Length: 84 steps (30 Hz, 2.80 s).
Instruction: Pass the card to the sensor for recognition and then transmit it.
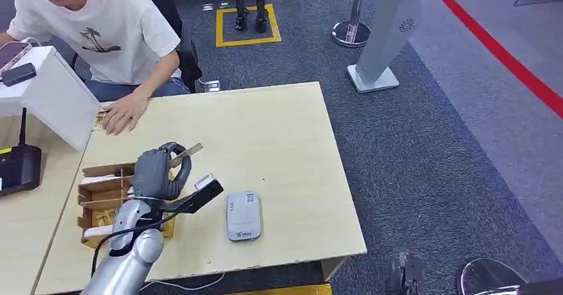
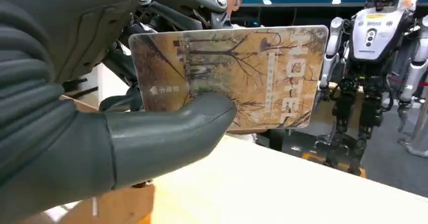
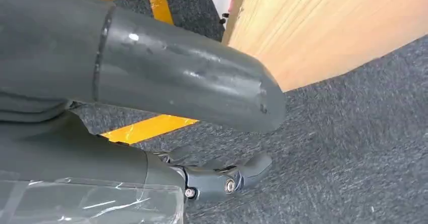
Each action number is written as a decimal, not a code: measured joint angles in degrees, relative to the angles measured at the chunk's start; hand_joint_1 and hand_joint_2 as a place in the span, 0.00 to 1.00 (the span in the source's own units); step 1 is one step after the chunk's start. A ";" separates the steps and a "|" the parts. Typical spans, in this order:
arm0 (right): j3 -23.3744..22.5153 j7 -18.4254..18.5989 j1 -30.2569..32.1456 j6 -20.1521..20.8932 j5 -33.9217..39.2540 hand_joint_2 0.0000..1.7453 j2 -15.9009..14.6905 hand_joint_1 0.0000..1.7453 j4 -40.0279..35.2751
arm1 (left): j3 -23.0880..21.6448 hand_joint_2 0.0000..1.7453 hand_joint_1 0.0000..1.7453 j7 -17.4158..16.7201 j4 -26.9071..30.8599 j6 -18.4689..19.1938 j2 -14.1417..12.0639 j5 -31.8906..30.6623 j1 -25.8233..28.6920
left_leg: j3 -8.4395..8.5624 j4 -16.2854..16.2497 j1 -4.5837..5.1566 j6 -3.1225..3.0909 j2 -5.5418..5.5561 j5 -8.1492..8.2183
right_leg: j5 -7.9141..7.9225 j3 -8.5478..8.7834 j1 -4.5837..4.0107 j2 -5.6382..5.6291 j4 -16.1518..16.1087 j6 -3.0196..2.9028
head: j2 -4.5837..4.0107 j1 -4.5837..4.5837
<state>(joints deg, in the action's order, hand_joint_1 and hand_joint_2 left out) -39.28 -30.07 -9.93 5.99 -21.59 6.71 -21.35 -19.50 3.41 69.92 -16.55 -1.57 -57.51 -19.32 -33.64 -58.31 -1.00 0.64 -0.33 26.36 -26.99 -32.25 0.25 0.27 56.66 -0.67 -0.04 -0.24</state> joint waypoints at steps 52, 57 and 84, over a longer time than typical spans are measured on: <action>2.75 -0.57 0.91 -0.55 8.37 0.00 0.02 0.00 -0.76 | -7.65 1.00 1.00 0.90 -4.92 4.42 5.81 6.45 4.18 | -0.02 0.00 0.01 -0.02 -0.01 0.02 | -0.01 -0.01 0.00 -0.02 -0.01 0.01 | 0.00 0.02; 2.73 -0.55 1.64 -0.52 8.85 0.00 0.02 0.00 -1.29 | -7.63 1.00 1.00 0.24 -2.92 3.17 4.98 6.01 7.54 | -0.03 0.01 0.01 -0.02 -0.01 0.03 | -0.04 -0.01 0.00 -0.02 -0.01 0.03 | 0.00 0.02; 2.73 -0.09 2.59 -0.35 9.49 0.00 0.22 0.00 -3.15 | -3.61 1.00 1.00 -1.05 -1.70 2.69 3.23 5.42 12.82 | -0.03 0.01 0.01 -0.05 0.00 0.05 | -0.04 -0.01 0.00 0.00 -0.01 0.04 | 0.00 0.02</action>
<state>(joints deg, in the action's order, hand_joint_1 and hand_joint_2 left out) -36.54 -30.16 -7.34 5.64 -12.11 6.93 -24.50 -23.10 2.36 68.22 -13.86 1.66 -52.09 -6.50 -33.68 -58.30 -1.00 0.58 -0.33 26.41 -27.04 -32.27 0.25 0.27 56.65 -0.63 -0.04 -0.22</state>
